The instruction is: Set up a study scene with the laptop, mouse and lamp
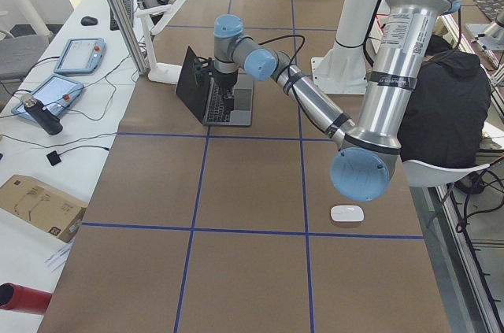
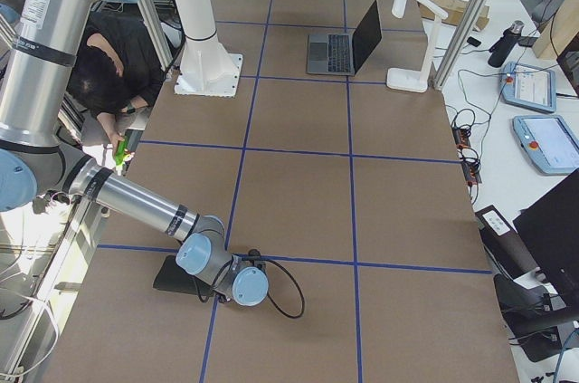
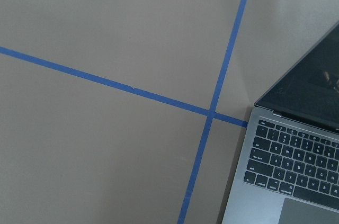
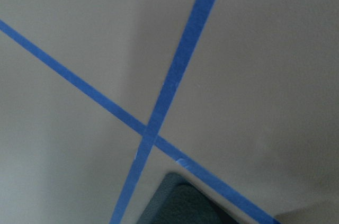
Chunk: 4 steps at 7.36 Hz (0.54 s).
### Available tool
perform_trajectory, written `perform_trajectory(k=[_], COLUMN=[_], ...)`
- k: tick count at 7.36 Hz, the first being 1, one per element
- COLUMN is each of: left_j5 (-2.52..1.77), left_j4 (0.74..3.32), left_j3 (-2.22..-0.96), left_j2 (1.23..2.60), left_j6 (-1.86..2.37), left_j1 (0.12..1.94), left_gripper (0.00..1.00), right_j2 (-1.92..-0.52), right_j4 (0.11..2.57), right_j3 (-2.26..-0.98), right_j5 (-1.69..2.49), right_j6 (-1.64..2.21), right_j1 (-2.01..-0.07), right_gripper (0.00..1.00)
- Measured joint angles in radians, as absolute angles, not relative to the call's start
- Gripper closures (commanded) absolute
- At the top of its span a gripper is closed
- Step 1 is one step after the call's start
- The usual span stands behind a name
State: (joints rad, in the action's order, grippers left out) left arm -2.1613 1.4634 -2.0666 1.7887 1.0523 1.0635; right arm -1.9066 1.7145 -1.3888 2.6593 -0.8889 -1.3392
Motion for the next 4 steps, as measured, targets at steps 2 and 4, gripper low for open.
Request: perform_trajectory(k=[2,4], left_j5=[-2.159,-2.158], left_j4=[1.463,1.462], left_j3=[-2.071,-2.077], left_j2=[1.788,1.789], left_j6=[1.052,1.051], left_j1=[1.064,1.064], left_gripper=[0.0,0.0], right_j2=[-1.91,-1.917], right_j4=[1.715,1.716], right_j3=[-1.381,-1.374], right_j5=[2.661,2.666], right_j6=[-0.892,-0.898], right_j1=[-1.339,-1.336], right_gripper=[0.26,1.0])
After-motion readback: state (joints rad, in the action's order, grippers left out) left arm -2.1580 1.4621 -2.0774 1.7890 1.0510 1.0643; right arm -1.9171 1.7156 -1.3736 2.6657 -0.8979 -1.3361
